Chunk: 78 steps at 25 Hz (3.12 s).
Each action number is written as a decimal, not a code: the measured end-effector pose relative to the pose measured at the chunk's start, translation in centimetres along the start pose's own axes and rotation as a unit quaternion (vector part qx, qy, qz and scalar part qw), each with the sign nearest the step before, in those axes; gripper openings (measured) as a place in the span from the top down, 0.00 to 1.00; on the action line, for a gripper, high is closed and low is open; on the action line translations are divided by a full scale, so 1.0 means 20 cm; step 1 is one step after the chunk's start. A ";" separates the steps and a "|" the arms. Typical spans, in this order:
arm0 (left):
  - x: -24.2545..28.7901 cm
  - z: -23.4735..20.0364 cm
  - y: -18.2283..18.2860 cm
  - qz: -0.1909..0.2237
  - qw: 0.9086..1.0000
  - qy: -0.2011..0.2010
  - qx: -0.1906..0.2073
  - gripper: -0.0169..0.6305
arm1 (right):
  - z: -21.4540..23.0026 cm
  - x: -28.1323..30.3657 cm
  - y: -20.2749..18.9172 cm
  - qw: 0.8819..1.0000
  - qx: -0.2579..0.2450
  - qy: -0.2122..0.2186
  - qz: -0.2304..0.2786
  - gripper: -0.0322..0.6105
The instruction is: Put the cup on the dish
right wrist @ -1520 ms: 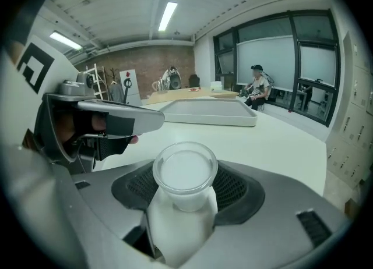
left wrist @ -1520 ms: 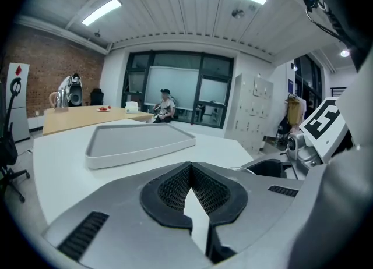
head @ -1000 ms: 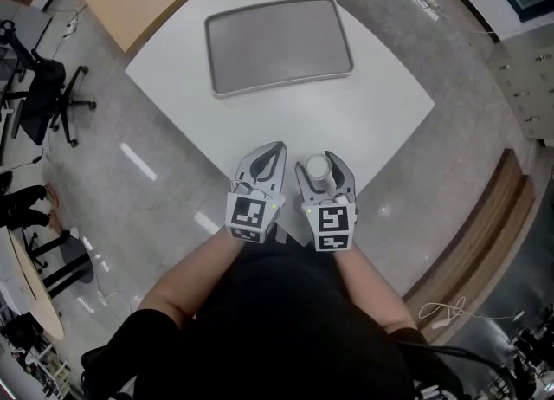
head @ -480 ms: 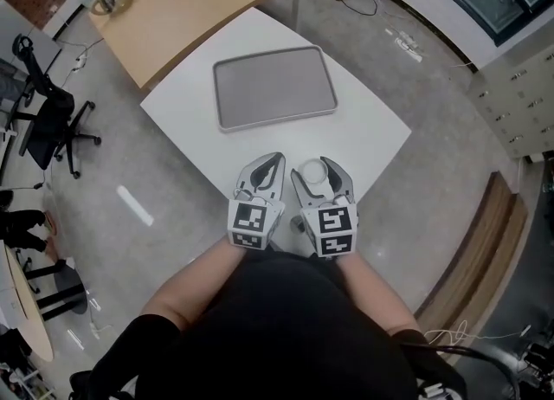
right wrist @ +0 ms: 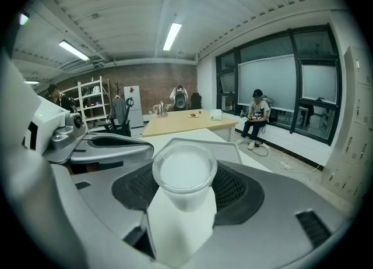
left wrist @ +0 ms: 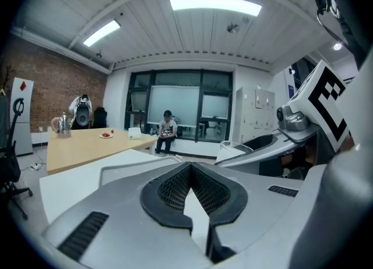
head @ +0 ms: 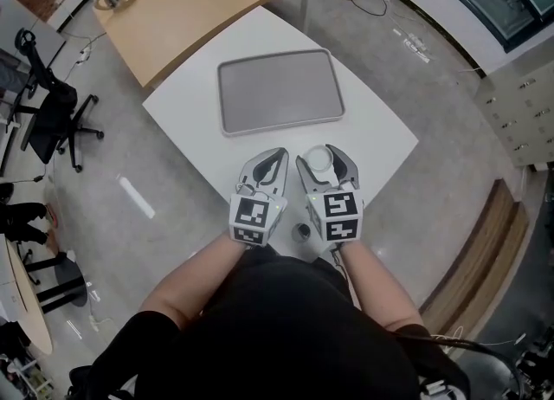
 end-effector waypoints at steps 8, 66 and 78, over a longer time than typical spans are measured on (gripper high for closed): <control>0.31 -0.20 -0.01 -0.009 1.000 0.011 -0.011 0.96 | 0.18 0.37 0.02 1.000 -0.010 0.003 -0.008 0.55; -0.01 0.05 0.23 0.046 0.999 0.016 0.015 0.96 | 0.11 -0.11 0.19 0.986 0.015 -0.086 0.144 0.85; -0.29 0.30 0.24 0.079 0.997 -0.014 0.022 0.96 | -0.01 -0.49 0.18 0.982 0.019 -0.112 0.152 0.93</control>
Point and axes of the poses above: the fingertips, and each gripper's own axes: x forward along the fingers, z to its right, y out of its top, the point moved 7 cm from there along -x, backward along the fingers, and after that the axes turned 14 degrees about -x, right-handed, at the moved point
